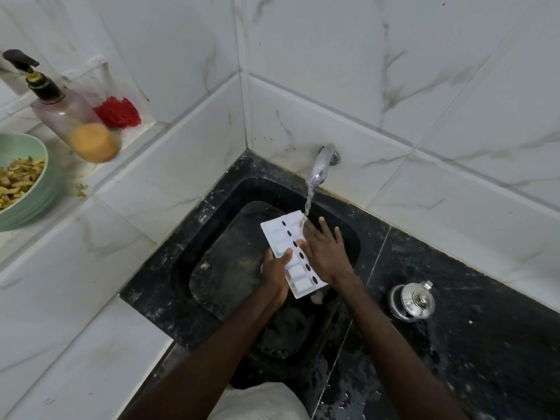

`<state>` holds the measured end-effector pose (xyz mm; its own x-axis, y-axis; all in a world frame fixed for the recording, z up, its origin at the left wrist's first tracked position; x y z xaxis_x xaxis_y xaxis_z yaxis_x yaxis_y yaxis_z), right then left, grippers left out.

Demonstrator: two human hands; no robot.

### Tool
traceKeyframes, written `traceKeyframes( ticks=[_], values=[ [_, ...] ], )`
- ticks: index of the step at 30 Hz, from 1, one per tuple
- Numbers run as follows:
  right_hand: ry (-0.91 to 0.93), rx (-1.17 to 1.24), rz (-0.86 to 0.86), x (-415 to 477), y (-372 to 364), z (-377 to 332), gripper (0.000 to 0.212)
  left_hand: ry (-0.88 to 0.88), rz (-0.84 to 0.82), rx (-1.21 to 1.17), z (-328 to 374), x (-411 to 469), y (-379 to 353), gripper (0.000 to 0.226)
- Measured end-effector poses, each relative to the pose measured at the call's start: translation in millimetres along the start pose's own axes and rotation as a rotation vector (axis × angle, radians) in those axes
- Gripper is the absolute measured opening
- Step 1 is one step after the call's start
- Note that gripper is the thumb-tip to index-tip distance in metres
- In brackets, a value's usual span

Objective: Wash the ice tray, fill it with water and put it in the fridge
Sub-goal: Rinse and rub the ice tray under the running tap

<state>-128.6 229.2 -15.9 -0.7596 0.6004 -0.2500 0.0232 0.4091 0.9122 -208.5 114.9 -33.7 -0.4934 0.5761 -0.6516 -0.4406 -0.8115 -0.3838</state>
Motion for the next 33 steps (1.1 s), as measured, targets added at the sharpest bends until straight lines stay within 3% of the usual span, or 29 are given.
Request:
traceKeyframes(
  ticks=[2, 7, 11, 16, 21, 26, 31, 33],
  values=[
    [-0.038, 0.030, -0.002, 0, 1, 3, 0.063, 0.026, 0.017, 0.007, 2, -1, 0, 0.041],
    [0.087, -0.031, -0.036, -4, -8, -7, 0.061, 0.004, 0.034, -0.026, -1, -2, 7, 0.043],
    [-0.003, -0.001, -0.001, -6, -6, -3, 0.062, 0.007, 0.064, 0.020, 6, -4, 3, 0.039],
    [0.111, -0.036, -0.033, -15, -17, -15, 0.061, -0.045, 0.085, -0.001, 5, 1, 9, 0.042],
    [0.038, 0.051, 0.011, -18, -14, -1, 0.061, -0.056, 0.067, -0.004, 9, 0, 6, 0.041],
    [0.168, 0.001, -0.034, -26, -22, -11, 0.061, -0.060, 0.063, -0.071, 9, 4, 14, 0.043],
    [0.031, 0.038, -0.010, -24, -16, 8, 0.063, -0.053, 0.037, -0.091, 14, 2, 13, 0.043],
    [0.054, 0.030, -0.021, -24, -17, 2, 0.065, -0.054, 0.037, -0.106, 12, 2, 11, 0.044]
  ],
)
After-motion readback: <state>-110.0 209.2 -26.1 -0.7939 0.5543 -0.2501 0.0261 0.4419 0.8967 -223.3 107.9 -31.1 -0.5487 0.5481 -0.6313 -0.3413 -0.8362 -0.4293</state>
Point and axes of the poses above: each hand's wrist, its own x-axis towards the middle knuckle, its own y-axis out of the back of the hand, z = x × y, the point moved 5 cm from there along x, towards the middle knuckle, and after that the axes turned 1 degree about y, right-handed, at the moved point
